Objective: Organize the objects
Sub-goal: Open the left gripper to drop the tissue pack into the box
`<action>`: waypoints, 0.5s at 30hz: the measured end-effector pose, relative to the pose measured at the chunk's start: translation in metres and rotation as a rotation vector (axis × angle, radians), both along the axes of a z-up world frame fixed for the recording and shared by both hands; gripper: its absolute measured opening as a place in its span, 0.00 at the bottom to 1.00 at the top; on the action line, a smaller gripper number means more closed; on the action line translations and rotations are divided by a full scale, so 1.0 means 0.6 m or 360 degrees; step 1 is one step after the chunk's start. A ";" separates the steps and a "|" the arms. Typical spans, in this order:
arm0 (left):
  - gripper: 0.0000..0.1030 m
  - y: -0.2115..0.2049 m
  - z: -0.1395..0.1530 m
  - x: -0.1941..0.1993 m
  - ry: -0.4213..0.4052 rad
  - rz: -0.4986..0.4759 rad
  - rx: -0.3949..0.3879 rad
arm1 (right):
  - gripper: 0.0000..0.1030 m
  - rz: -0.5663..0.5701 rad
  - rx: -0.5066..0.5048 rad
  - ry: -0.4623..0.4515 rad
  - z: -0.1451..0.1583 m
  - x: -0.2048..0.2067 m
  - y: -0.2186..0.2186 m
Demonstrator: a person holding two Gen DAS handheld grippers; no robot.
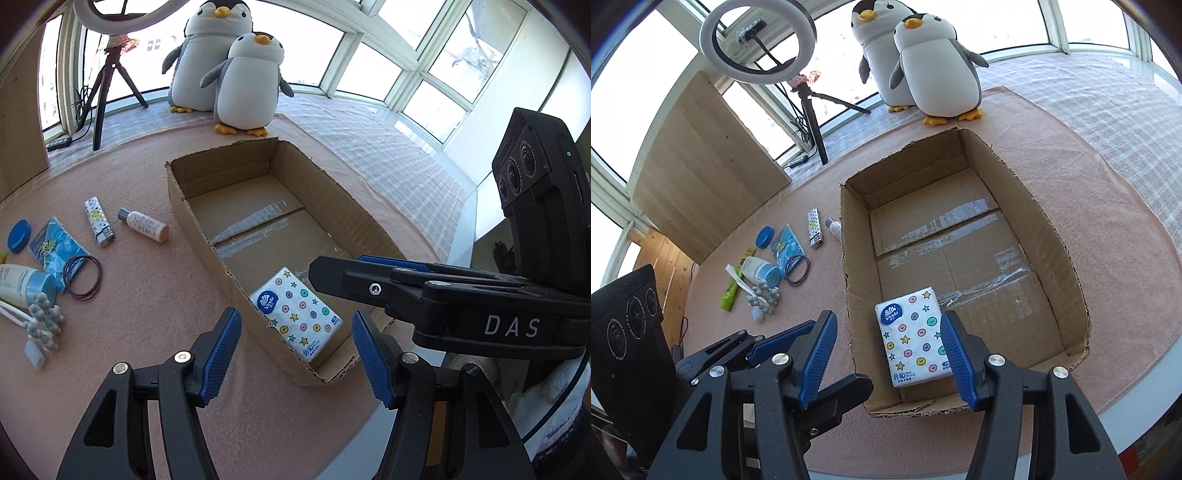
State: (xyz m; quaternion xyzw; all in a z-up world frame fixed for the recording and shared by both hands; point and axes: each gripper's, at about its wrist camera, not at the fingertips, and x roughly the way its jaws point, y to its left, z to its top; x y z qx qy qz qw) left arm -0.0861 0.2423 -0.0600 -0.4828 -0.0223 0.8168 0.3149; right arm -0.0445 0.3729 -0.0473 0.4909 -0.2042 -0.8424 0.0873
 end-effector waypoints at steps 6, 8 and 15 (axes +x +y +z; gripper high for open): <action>0.64 -0.062 -0.010 -0.005 -0.0043 0.0124 0.0008 | 0.53 0.0032 -0.0035 -0.0003 0.000 -0.011 -0.025; 0.65 -0.087 -0.011 -0.002 -0.0052 0.0169 0.0006 | 0.53 0.0061 -0.0044 -0.0007 -0.001 -0.015 -0.039; 0.65 -0.197 -0.024 0.014 -0.0097 0.0372 0.0003 | 0.53 0.0206 -0.0052 -0.0005 0.003 -0.035 -0.111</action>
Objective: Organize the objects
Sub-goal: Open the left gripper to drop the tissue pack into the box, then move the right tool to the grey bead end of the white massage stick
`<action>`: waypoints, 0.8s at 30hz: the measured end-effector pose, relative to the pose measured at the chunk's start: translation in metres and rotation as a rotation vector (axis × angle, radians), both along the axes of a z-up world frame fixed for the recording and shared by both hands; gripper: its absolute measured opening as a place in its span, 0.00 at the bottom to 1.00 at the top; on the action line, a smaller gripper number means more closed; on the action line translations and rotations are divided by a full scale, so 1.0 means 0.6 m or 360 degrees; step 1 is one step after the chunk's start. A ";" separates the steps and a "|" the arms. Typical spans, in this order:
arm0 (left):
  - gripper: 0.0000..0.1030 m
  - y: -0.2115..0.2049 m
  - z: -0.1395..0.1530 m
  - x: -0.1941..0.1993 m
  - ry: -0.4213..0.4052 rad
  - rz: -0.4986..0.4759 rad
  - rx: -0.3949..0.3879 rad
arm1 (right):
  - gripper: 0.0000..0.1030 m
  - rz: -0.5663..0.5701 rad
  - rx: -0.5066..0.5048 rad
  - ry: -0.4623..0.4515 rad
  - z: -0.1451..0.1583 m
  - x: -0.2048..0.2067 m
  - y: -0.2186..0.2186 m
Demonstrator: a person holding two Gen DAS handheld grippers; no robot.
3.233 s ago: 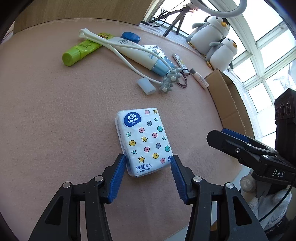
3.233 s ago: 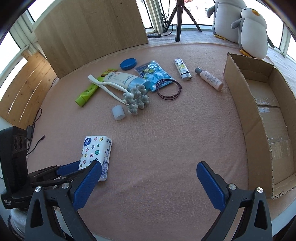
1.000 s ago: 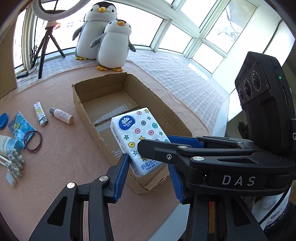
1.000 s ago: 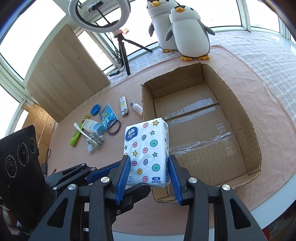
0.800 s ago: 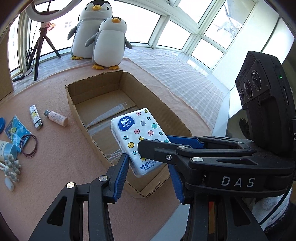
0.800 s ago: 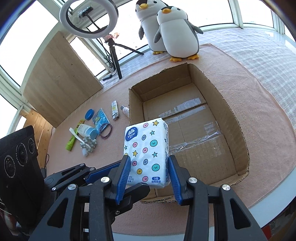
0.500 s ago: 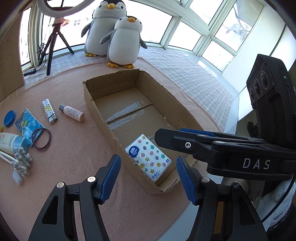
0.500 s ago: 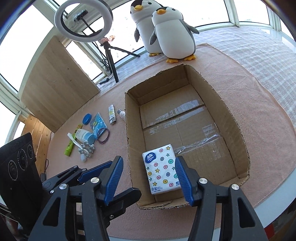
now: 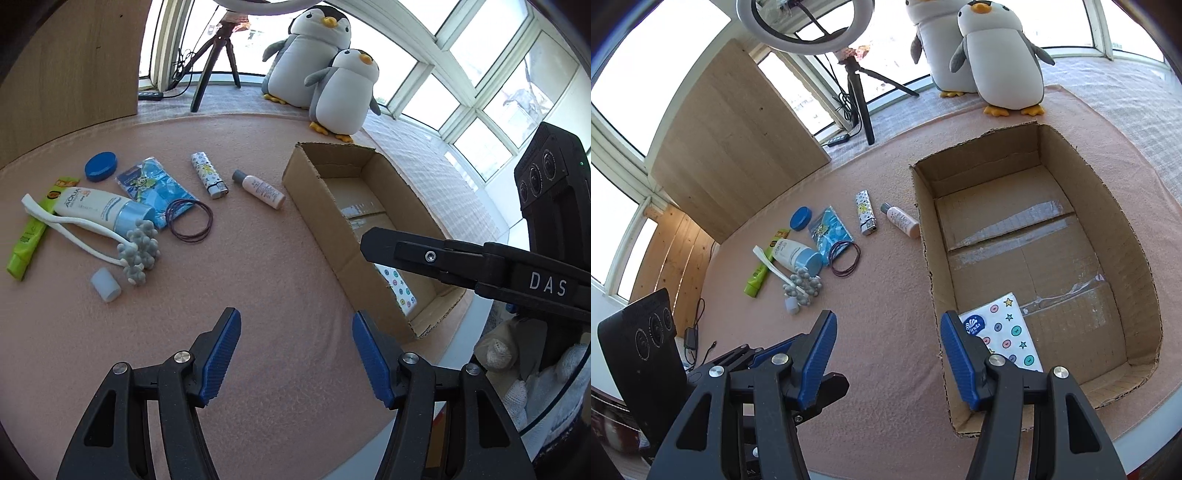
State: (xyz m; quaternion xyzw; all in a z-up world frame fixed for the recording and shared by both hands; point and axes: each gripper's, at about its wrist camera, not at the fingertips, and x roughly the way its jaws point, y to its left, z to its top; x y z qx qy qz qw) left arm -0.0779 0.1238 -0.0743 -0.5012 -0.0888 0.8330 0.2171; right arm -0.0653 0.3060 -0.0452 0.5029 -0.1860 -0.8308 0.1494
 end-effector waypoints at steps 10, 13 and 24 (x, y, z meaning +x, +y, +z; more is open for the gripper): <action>0.65 -0.178 -0.013 0.034 -0.0046 0.0341 0.0019 | 0.53 0.0349 0.0038 0.0037 0.013 -0.048 -0.162; 0.65 -0.225 -0.017 0.047 -0.0056 0.0438 0.0021 | 0.53 0.0432 0.0059 0.0042 0.013 -0.069 -0.209; 0.65 -0.331 -0.033 0.087 -0.0085 0.0630 0.0031 | 0.52 0.0609 0.0221 0.0002 -0.022 -0.156 -0.319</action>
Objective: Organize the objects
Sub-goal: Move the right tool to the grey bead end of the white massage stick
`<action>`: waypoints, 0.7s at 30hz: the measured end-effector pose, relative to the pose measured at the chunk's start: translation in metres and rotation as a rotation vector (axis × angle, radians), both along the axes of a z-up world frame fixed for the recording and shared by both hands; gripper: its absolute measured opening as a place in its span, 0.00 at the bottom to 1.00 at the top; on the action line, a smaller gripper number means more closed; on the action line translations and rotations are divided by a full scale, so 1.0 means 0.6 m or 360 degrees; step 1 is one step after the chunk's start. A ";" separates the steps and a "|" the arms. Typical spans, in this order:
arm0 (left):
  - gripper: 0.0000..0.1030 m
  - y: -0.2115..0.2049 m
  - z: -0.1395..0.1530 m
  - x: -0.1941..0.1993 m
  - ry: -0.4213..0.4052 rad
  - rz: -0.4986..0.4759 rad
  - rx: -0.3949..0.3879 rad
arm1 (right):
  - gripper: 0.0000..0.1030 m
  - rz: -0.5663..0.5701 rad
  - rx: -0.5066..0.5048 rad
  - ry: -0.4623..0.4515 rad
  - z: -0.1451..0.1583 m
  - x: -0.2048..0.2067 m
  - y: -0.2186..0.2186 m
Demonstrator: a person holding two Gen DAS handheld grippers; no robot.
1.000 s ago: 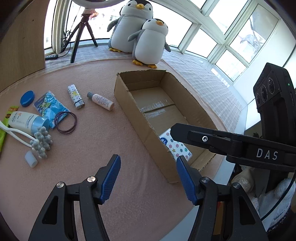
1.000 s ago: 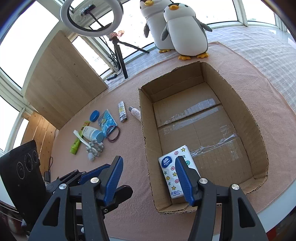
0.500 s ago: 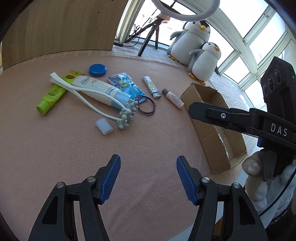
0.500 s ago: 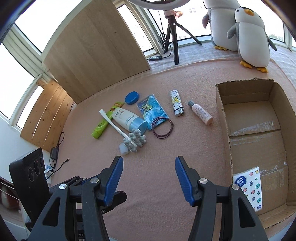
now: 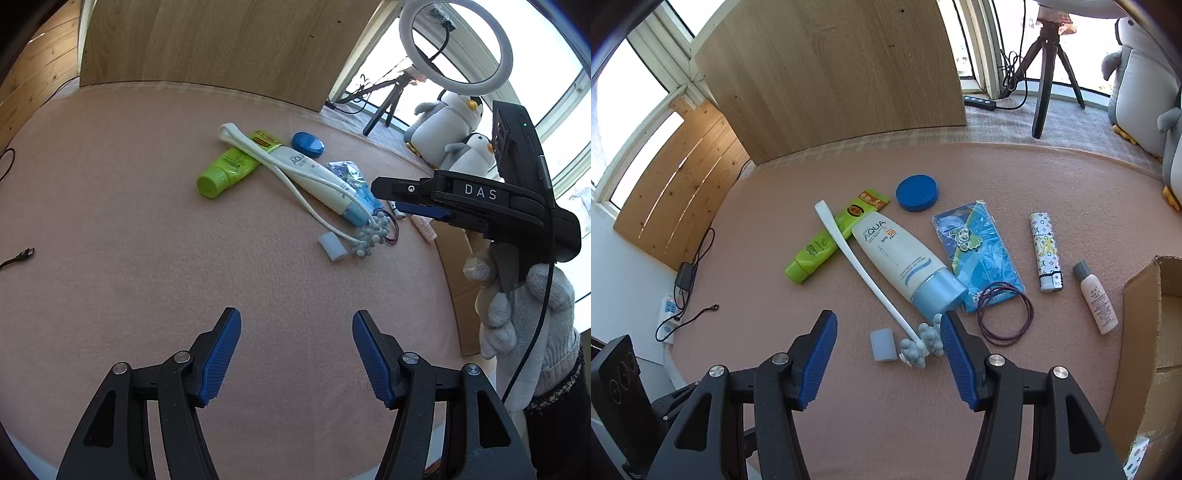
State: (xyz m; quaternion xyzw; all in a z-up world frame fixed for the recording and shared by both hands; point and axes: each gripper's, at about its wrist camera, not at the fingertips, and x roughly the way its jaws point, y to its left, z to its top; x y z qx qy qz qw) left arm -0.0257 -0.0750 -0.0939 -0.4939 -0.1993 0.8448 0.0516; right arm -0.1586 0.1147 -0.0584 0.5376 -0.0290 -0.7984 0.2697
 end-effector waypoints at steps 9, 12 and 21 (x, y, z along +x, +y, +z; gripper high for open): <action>0.65 -0.025 -0.007 -0.002 -0.0013 0.0040 0.0021 | 0.34 0.0110 0.0152 -0.0058 -0.032 -0.015 -0.042; 0.65 -0.027 -0.011 -0.006 -0.0020 0.0042 0.0024 | 0.28 0.0168 0.0158 -0.0082 -0.036 -0.004 -0.050; 0.65 -0.033 -0.017 -0.014 -0.0033 0.0050 0.0035 | 0.11 0.0284 0.0185 -0.0157 -0.063 0.030 -0.068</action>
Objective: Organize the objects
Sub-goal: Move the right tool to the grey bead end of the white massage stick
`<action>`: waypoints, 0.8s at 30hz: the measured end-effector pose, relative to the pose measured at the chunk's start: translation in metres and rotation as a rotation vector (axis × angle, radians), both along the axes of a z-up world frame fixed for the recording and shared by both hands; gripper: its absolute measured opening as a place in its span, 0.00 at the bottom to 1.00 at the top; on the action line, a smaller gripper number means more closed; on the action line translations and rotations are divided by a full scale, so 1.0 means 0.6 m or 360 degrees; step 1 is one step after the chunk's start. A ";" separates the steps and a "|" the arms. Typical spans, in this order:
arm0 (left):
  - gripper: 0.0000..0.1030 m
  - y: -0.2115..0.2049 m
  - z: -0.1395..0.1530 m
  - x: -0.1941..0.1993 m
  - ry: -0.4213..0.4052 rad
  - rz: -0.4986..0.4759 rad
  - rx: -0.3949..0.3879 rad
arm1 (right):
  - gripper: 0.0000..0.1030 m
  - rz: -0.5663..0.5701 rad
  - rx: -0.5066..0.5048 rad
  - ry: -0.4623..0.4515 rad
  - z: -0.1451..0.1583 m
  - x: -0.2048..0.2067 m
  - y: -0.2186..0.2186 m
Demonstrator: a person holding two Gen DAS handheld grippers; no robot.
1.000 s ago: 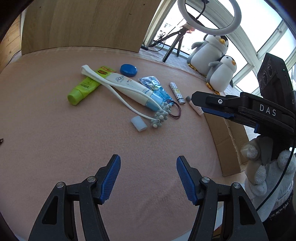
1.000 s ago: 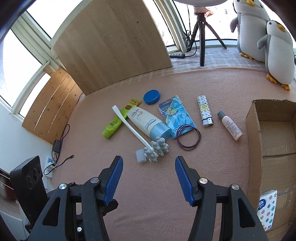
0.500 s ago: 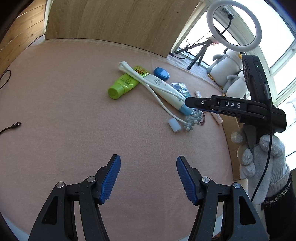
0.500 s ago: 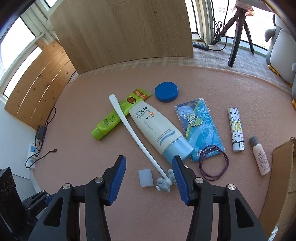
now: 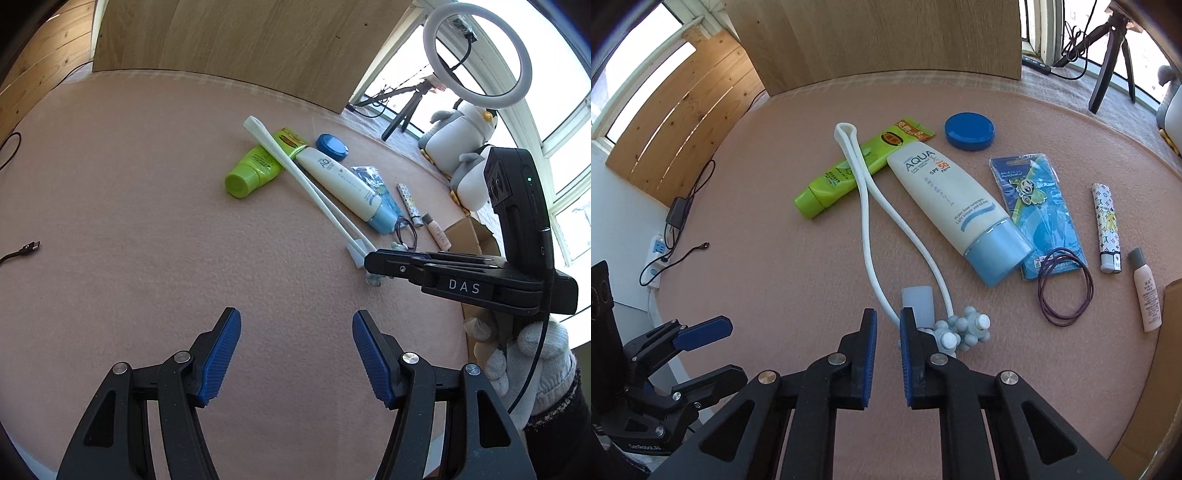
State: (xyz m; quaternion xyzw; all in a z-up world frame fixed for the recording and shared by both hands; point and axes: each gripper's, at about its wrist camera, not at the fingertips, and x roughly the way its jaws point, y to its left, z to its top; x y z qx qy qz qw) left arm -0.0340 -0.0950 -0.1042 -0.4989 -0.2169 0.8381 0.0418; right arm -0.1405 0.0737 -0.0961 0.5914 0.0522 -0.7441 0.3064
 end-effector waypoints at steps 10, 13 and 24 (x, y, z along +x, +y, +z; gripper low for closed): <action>0.65 -0.013 -0.009 0.000 -0.0021 0.0046 0.0024 | 0.09 0.0108 -0.0012 -0.0143 -0.036 0.053 -0.015; 0.65 -0.015 -0.013 -0.003 -0.0027 0.0055 0.0032 | 0.10 0.0089 -0.0100 -0.0147 -0.025 0.062 -0.003; 0.65 0.021 -0.013 -0.086 -0.0017 -0.0015 0.0100 | 0.37 -0.0245 -0.0216 0.0028 0.040 -0.013 0.078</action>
